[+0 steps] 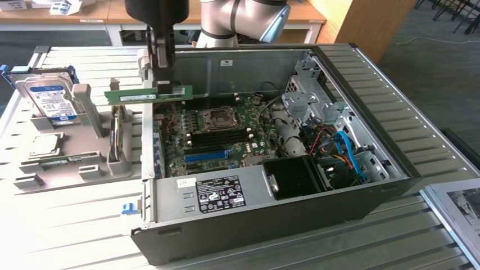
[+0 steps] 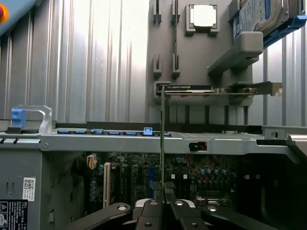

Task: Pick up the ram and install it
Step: 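Pick up the ram and move it above insertion slot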

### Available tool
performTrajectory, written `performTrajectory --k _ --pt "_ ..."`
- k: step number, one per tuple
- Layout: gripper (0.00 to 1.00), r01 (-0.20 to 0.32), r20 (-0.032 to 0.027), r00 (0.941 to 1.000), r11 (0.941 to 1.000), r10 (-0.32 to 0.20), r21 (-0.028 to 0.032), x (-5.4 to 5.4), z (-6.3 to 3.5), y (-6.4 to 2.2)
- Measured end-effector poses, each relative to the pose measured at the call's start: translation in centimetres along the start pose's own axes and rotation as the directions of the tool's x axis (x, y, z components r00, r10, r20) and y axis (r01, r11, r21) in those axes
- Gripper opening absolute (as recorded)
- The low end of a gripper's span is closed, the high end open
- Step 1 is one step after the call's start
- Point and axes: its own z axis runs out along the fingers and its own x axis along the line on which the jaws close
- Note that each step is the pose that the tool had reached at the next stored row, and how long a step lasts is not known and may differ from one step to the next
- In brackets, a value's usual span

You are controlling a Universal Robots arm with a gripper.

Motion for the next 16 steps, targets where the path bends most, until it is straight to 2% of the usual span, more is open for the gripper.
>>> performTrajectory --k 16 --pt "0.12 0.0 0.0011 1.0 1.0 0.0 0.0 0.0 -0.13 -3.05"
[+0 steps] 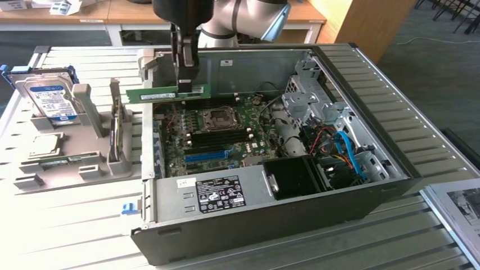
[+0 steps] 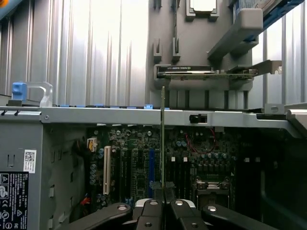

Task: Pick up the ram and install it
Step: 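Pick up the ram and move it above insertion slot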

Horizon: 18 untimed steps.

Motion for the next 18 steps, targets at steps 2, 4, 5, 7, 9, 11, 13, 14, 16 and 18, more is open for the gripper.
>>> performTrajectory --k 2,4,5,7,9,11,13,14,16,18 --pt "0.12 0.0 0.0001 1.0 1.0 0.0 0.0 0.0 -0.01 -0.33" --pt "0.12 0.0 0.0001 1.0 1.0 0.0 0.0 0.0 -0.03 -0.68" --pt "0.12 0.0 0.0 1.0 1.0 0.0 0.0 0.0 -0.04 -0.89" --pt "0.12 0.0 0.0001 1.0 1.0 0.0 0.0 0.0 -0.05 -1.25" --pt "0.12 0.0 0.0001 1.0 1.0 0.0 0.0 0.0 -0.07 -1.59" --pt "0.12 0.0 0.0001 1.0 1.0 0.0 0.0 0.0 -0.08 -1.94" --pt "0.12 0.0 0.0001 1.0 1.0 0.0 0.0 0.0 -0.1 -2.26" --pt "0.12 0.0 0.0 1.0 1.0 0.0 0.0 0.0 -0.11 -2.43" --pt "0.12 0.0 0.0 1.0 1.0 0.0 0.0 0.0 -0.12 -2.76" --pt "0.12 0.0 0.0001 1.0 1.0 0.0 0.0 0.0 -0.14 -3.1"
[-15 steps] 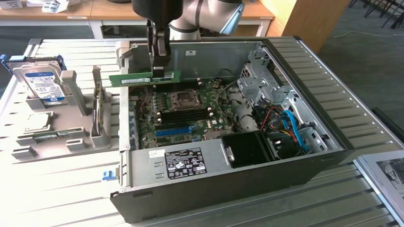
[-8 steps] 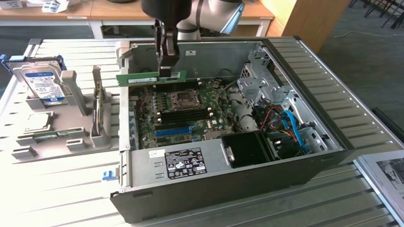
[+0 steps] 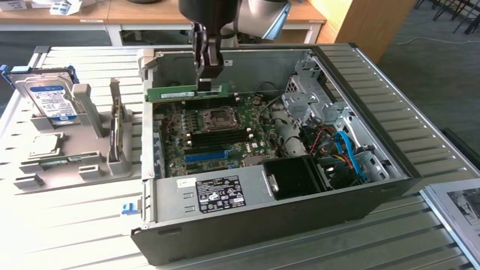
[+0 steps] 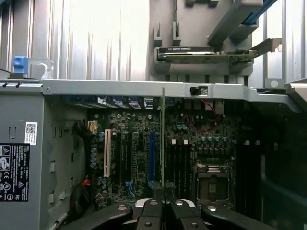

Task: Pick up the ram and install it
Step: 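Pick up the ram and move it above insertion slot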

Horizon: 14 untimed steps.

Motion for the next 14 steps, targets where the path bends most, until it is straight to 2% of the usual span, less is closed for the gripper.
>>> performTrajectory --k 14 --pt "0.12 0.0 0.0 1.0 1.0 0.0 0.0 0.0 -0.12 -2.67"
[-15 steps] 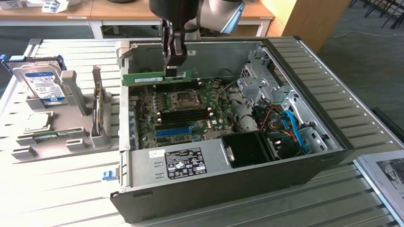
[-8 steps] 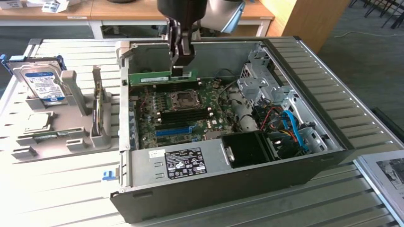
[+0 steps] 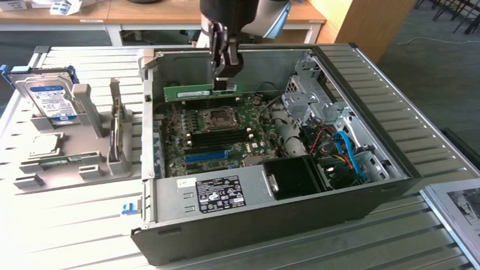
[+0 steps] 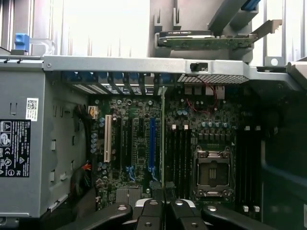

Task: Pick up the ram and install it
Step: 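Pick up the ram and move it above insertion slot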

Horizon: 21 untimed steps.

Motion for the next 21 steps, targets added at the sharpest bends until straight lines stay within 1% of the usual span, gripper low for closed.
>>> performTrajectory --k 12,14,21 --pt "0.12 0.0 0.0001 1.0 1.0 0.0 -0.0001 0.0 -0.1 -2.33" --pt "0.12 0.0 -0.0001 1.0 1.0 0.0 -0.0001 0.0 -0.11 -2.48" --pt "0.12 0.0 0.0001 1.0 1.0 0.0 0.0 0.0 -0.02 -2.49"
